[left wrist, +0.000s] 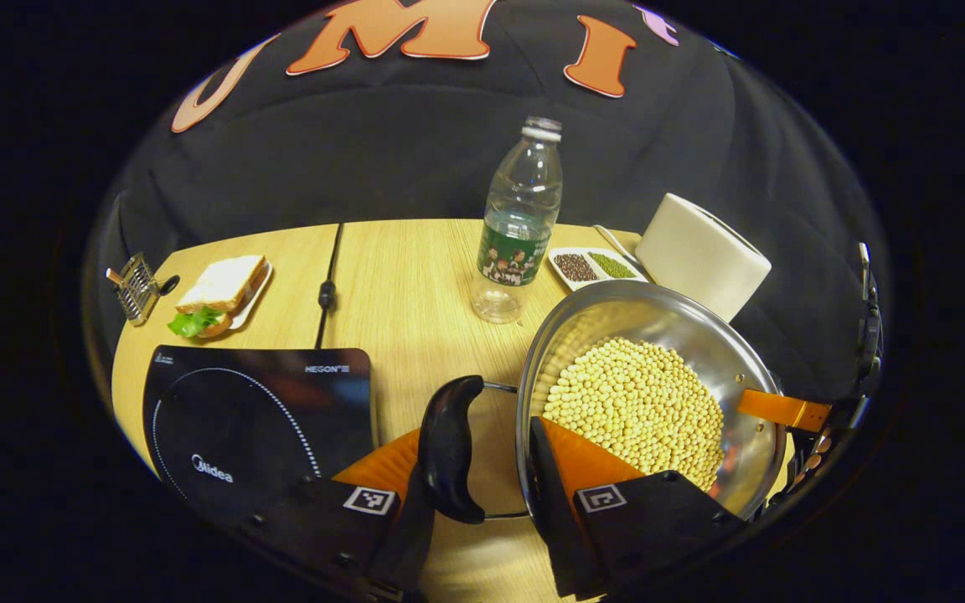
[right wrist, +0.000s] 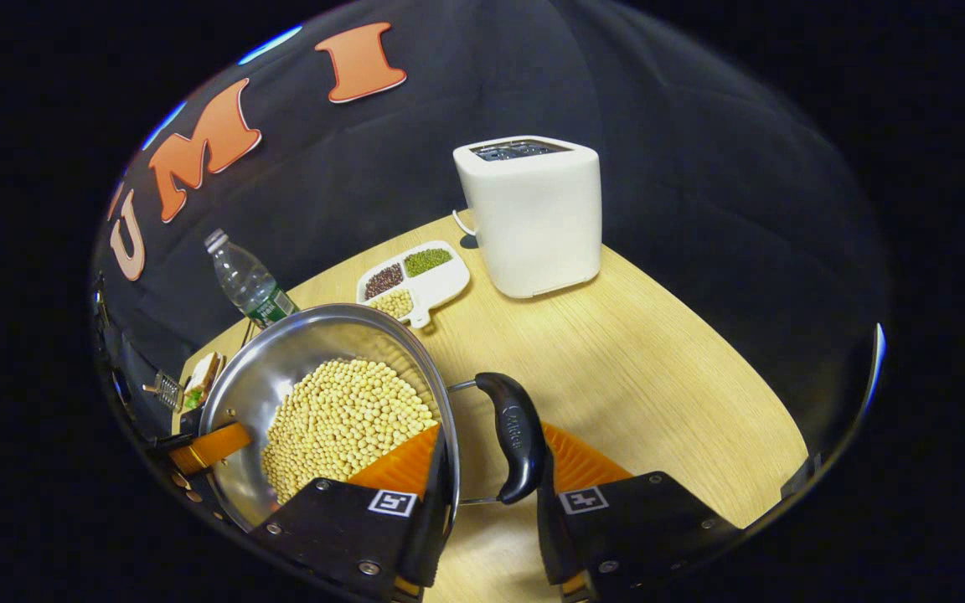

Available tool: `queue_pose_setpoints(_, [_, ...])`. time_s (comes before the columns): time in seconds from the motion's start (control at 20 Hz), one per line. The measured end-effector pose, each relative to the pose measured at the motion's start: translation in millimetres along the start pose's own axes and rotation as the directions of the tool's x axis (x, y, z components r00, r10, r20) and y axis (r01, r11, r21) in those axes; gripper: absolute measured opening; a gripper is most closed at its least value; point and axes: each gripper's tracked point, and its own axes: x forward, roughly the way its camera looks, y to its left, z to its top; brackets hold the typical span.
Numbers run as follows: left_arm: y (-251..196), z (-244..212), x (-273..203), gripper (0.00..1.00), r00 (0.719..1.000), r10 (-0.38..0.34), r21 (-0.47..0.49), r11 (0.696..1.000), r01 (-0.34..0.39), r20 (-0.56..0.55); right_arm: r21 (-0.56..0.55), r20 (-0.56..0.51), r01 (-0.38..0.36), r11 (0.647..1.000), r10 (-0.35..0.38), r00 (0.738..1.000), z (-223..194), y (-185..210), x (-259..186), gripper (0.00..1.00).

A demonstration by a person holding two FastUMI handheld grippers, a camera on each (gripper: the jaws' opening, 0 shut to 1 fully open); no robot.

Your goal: First push the handle of the pot to place it horizontally, then grasp the pot with both hands and set it on the induction cooktop.

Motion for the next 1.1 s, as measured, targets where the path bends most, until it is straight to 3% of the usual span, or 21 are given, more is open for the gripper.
queue_pose_setpoints(0.25, [16, 9, -22, 0.62, 1.0, 0.005, -0.028, 1.0, -0.004, 0.031, -0.041, 0.038, -0.011, 0.999, 0.013, 0.999, 9, 36, -33, 0.47])
queue_pose_setpoints(0.3, [19, 13, -28, 0.67, 0.999, 0.009, -0.029, 1.0, -0.008, 0.041, -0.044, 0.042, -0.017, 0.999, 0.019, 0.999, 10, 45, -39, 0.47])
queue_pose_setpoints(0.4, [26, 18, -41, 0.67, 0.998, 0.02, -0.032, 0.999, -0.019, 0.057, -0.05, 0.041, -0.032, 0.998, 0.034, 0.999, 10, 63, -48, 0.47])
queue_pose_setpoints(0.45, [31, 22, -47, 0.62, 0.998, 0.027, -0.034, 0.999, -0.024, 0.065, -0.052, 0.044, -0.04, 0.998, 0.042, 0.998, 10, 71, -55, 0.47])
queue_pose_setpoints(0.7, [52, 33, -83, 0.61, 0.995, 0.063, -0.062, 0.996, -0.058, 0.081, -0.087, 0.05, -0.071, 0.994, 0.076, 0.996, 2, 118, -71, 0.47])
queue_pose_setpoints(0.85, [66, 40, -112, 0.67, 0.992, 0.087, -0.088, 0.993, -0.08, 0.088, -0.108, 0.053, -0.088, 0.99, 0.094, 0.994, -2, 146, -81, 0.47])
queue_pose_setpoints(1.1, [83, 44, -152, 0.64, 0.984, 0.142, -0.113, 0.985, -0.13, 0.109, -0.132, 0.05, -0.13, 0.983, 0.137, 0.989, -16, 194, -92, 0.47])
